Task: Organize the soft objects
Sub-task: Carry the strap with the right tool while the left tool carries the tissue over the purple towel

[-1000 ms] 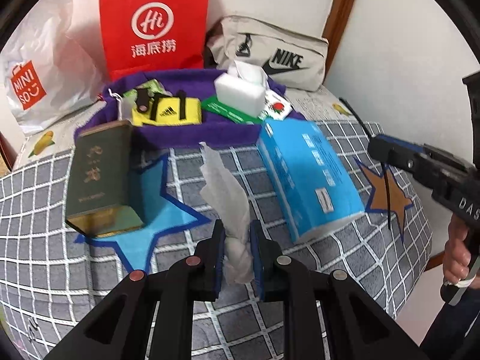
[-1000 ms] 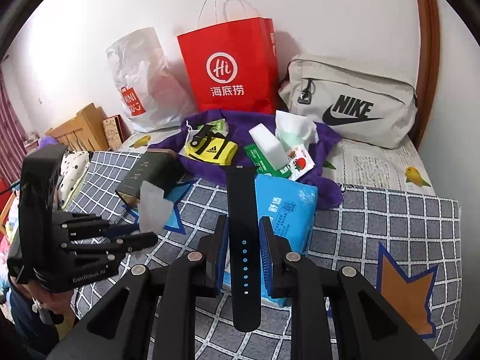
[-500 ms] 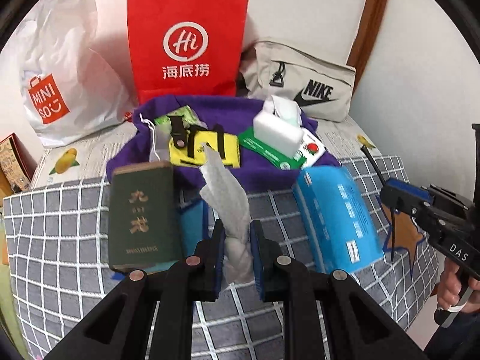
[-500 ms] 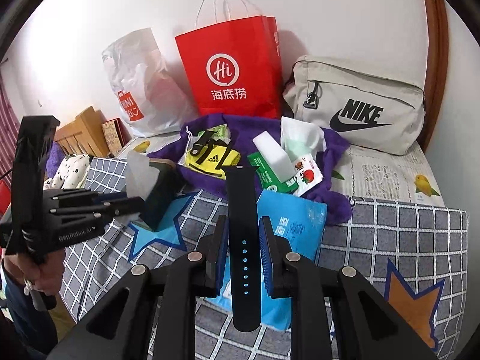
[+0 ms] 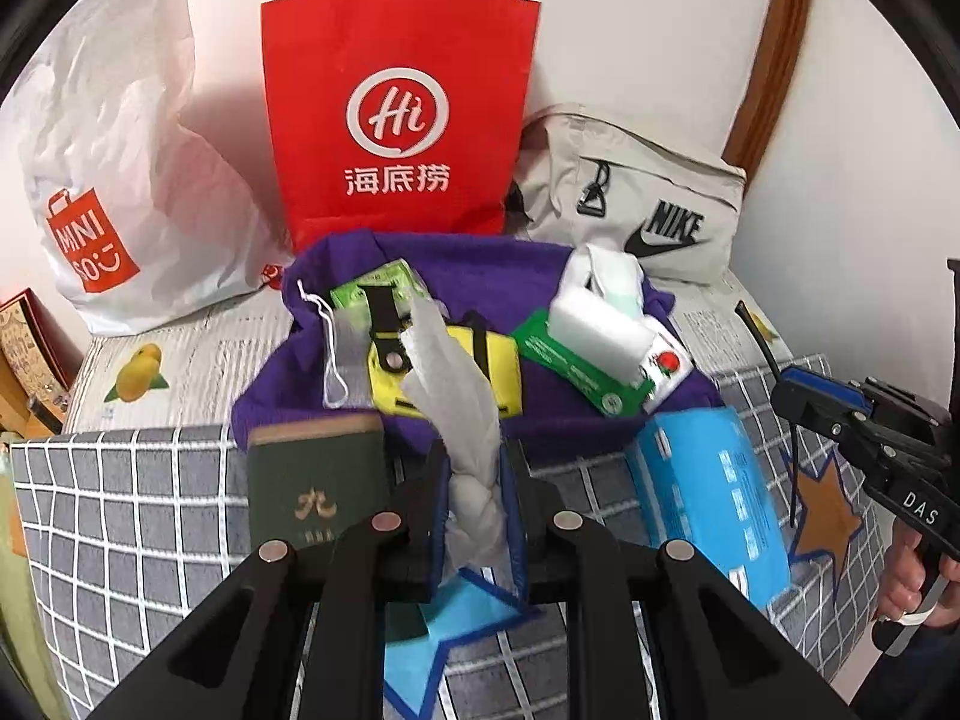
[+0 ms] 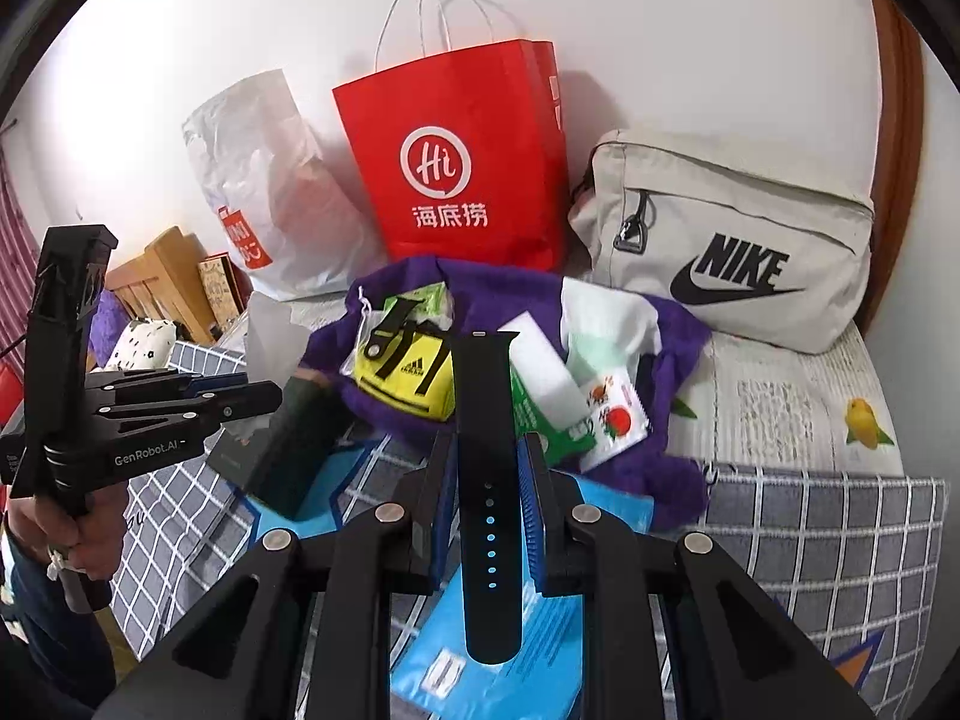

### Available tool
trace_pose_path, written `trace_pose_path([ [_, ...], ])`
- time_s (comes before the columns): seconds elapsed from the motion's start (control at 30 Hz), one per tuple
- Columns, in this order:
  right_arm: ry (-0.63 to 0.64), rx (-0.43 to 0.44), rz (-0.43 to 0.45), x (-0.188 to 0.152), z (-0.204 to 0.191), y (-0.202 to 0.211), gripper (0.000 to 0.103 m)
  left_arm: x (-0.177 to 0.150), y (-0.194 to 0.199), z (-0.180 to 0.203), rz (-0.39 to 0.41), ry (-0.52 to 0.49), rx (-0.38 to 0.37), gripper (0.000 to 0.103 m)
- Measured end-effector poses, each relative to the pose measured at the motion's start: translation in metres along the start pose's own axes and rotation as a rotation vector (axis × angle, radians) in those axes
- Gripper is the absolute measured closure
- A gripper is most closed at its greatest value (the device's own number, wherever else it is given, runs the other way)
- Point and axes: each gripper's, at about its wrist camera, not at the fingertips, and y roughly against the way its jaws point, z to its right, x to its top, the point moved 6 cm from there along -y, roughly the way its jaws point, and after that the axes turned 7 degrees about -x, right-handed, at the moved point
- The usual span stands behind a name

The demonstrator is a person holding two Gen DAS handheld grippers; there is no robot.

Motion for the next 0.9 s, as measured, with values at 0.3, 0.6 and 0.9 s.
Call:
trace_pose_path([
  [0.3, 0.016, 0.003, 0.0, 0.03, 0.003, -0.032, 0.083, 0.031, -0.016, -0.016, 0.01, -0.002, 0.011, 0.087],
  [0.6, 0.057, 0.032, -0.021, 0.06, -0.014, -0.074, 0.083, 0.06, -0.039, -0.031, 0.004, 0.003, 0.01, 0.087],
  [0.9, 0.069, 0.028, -0.084, 0.069, -0.013, -0.119, 0.083, 0.075, -0.073, -0.038, -0.029, 0.019, -0.015, 0.087],
])
